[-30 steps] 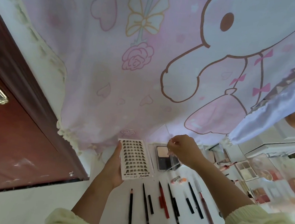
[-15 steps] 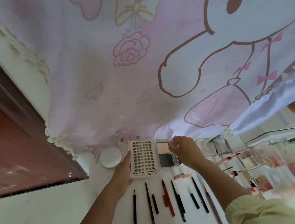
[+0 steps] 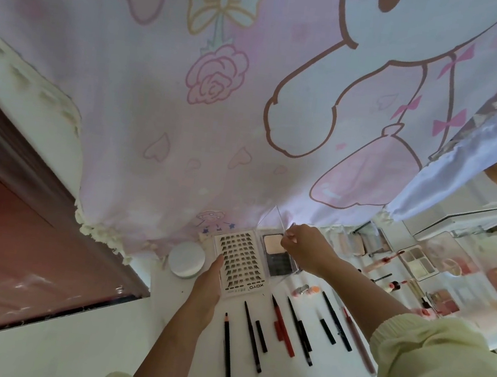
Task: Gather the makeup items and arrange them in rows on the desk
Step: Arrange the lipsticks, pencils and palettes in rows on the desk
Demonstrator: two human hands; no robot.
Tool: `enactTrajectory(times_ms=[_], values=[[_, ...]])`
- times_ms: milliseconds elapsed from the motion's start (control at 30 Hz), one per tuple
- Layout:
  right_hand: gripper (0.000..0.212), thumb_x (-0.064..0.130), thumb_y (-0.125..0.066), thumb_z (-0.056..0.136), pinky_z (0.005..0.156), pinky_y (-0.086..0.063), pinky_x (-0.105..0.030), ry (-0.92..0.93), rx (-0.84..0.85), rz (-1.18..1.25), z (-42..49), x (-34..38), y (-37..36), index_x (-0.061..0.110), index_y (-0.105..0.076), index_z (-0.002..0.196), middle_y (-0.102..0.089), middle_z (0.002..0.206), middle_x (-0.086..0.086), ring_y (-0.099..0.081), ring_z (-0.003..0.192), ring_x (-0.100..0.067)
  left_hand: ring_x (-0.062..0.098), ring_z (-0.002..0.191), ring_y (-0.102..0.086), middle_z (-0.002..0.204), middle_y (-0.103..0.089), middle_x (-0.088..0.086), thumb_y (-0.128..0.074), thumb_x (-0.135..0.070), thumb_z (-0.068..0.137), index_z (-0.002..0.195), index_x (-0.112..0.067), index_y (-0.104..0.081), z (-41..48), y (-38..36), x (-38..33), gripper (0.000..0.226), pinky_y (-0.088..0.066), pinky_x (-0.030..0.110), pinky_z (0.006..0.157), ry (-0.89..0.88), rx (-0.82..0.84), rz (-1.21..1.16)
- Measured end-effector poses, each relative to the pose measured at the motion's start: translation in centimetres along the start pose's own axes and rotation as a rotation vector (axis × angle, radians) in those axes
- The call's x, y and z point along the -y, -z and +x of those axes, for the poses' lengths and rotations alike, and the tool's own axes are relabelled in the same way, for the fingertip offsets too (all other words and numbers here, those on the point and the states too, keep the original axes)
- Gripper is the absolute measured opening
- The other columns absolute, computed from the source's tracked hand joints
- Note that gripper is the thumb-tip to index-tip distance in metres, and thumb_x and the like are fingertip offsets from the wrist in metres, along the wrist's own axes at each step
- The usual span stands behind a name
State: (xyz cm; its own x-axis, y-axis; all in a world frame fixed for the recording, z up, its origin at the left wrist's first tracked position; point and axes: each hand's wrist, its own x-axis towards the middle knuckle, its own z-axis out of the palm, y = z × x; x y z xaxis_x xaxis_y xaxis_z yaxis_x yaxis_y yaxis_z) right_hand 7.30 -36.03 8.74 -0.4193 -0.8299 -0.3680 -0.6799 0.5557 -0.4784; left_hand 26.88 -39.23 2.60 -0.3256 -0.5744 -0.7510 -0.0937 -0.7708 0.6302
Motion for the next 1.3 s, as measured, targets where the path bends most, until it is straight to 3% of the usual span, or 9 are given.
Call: enactTrajectory(times_ms=[133, 333, 500, 700, 833, 1000, 1067, 1167, 1300], values=[[0.029, 0.019, -0.047, 0.088, 0.057, -0.039, -0.035, 0.0, -0.015, -0.034, -0.2, 0.1, 0.1, 0.001, -0.042, 0.065, -0.047, 0.061, -0.015, -0.043, 0.057, -0.028, 0.018, 0.132, -0.044, 0.141, -0.051, 0.001, -0.041, -0.039, 0.101, 0.141, -0.017, -0.046, -0.8, -0.2, -0.3, 0.045, -0.026, 0.034, 0.11, -0.007, -0.004, -0.012], [0.031, 0.028, -0.05, 0.09, 0.063, -0.043, -0.027, -0.012, -0.002, -0.061, -0.2, -0.2, 0.2, 0.0, -0.06, 0.103, -0.068, 0.095, -0.014, -0.055, 0.079, -0.021, 0.019, 0.139, -0.034, 0.149, -0.041, 0.005, -0.042, -0.038, 0.101, 0.144, -0.015, -0.038, -1.4, 0.0, -0.5, 0.049, -0.021, 0.04, 0.116, -0.018, -0.043, -0.031], [0.046, 0.032, -0.052, 0.092, 0.09, -0.052, -0.037, 0.02, -0.041, -0.104, -0.9, 0.2, 0.5, 0.009, -0.052, 0.132, -0.064, 0.121, -0.01, -0.061, 0.105, -0.023, 0.02, 0.139, -0.035, 0.148, -0.04, 0.007, -0.042, -0.038, 0.101, 0.146, -0.014, -0.036, -2.0, 0.4, -0.2, 0.051, -0.024, 0.041, 0.115, -0.034, -0.048, -0.023], [0.037, 0.027, -0.049, 0.097, 0.095, -0.044, -0.032, 0.281, -0.269, -0.176, -2.4, 2.9, 0.5, 0.012, -0.054, 0.131, -0.058, 0.128, -0.002, -0.047, 0.12, -0.016, 0.018, 0.093, -0.065, 0.107, -0.071, 0.008, -0.053, -0.026, 0.096, 0.111, -0.013, -0.067, -3.4, 1.6, -0.6, 0.023, -0.05, 0.028, 0.081, -0.118, -0.066, 0.036], [0.038, 0.027, -0.053, 0.095, 0.096, -0.044, -0.033, 0.401, -0.122, -0.177, -2.9, 5.8, -2.8, 0.013, -0.053, 0.13, -0.057, 0.129, -0.001, -0.046, 0.121, -0.016, 0.015, 0.081, -0.064, 0.099, -0.071, 0.007, -0.057, -0.019, 0.093, 0.094, -0.017, -0.069, -3.6, 4.2, -0.8, 0.012, -0.05, 0.026, 0.074, -0.237, -0.248, 0.013], [0.056, 0.039, -0.058, 0.091, 0.107, -0.036, -0.037, 0.392, 0.067, -0.318, -2.2, 7.7, -8.8, 0.014, -0.043, 0.139, -0.046, 0.14, -0.003, -0.035, 0.132, -0.022, 0.025, 0.114, -0.057, 0.127, -0.06, 0.006, -0.047, -0.02, 0.097, 0.118, -0.024, -0.062, -1.6, 7.9, -0.2, 0.026, -0.048, 0.043, 0.099, -0.293, -0.429, 0.181], [0.064, 0.044, -0.061, 0.089, 0.11, -0.031, -0.038, 0.388, 0.083, -0.387, -1.7, 8.0, -10.7, 0.015, -0.037, 0.142, -0.042, 0.144, -0.003, -0.031, 0.135, -0.023, 0.024, 0.108, -0.06, 0.119, -0.063, 0.004, -0.044, -0.018, 0.099, 0.126, -0.021, -0.06, -1.0, 8.4, -0.3, 0.031, -0.05, 0.035, 0.092, -0.307, -0.438, 0.197], [0.081, 0.047, -0.062, 0.087, 0.113, -0.021, -0.041, 0.395, 0.078, -0.44, -1.0, 8.4, -12.5, 0.014, -0.023, 0.149, -0.031, 0.152, -0.003, -0.021, 0.14, -0.027, 0.012, 0.081, -0.059, 0.087, -0.066, -0.007, -0.043, -0.017, 0.1, 0.106, -0.025, -0.066, -0.4, 8.5, -0.5, 0.026, -0.045, 0.021, 0.067, -0.368, -0.376, 0.213], [0.091, 0.051, -0.061, 0.086, 0.112, -0.018, -0.042, 0.408, 0.084, -0.479, 0.6, 9.4, -14.4, 0.009, -0.014, 0.151, -0.025, 0.155, -0.006, -0.02, 0.139, -0.028, 0.009, 0.078, -0.06, 0.088, -0.071, -0.003, -0.042, -0.012, 0.097, 0.098, -0.025, -0.071, 0.9, 9.0, -0.2, 0.032, -0.044, 0.023, 0.068, -0.426, -0.29, 0.267]])
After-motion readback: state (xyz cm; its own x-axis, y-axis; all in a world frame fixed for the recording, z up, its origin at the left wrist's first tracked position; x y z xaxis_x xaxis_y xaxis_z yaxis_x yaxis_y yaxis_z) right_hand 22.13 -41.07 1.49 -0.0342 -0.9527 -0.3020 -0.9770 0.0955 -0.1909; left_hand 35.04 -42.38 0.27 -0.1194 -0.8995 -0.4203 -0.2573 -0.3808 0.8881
